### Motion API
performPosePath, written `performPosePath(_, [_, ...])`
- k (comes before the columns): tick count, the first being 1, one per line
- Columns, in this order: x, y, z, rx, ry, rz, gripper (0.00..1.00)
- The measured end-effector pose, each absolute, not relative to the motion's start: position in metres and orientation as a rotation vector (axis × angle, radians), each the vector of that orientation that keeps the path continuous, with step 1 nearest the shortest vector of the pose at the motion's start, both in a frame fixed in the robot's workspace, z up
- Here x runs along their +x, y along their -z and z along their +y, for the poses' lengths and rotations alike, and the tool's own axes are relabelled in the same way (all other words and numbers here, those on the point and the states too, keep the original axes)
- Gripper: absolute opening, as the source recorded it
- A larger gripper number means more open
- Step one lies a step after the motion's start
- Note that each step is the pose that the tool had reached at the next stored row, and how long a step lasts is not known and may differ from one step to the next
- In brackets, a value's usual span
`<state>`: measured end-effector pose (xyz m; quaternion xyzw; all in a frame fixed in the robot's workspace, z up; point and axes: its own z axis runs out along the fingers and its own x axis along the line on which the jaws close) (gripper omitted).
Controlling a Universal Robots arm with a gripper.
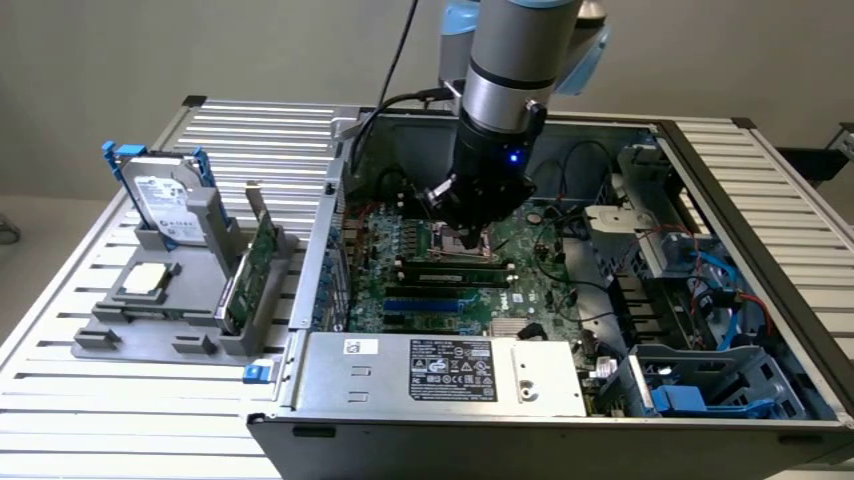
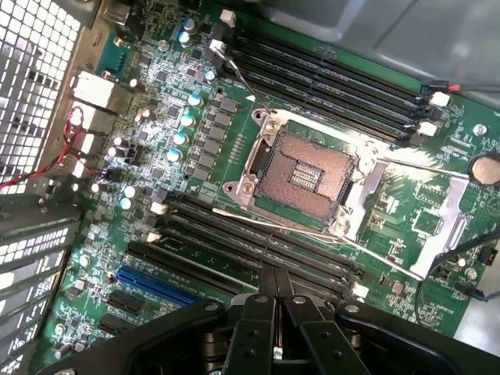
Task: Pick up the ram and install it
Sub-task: 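Press down the ram until it locks into place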
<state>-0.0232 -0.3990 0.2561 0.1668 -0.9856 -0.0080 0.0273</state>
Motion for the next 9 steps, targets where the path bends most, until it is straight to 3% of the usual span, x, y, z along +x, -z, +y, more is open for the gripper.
performPosePath(9, [-0.0232, -0.2555, -0.3990, 0.348, 0.008, -3.070, 0.11])
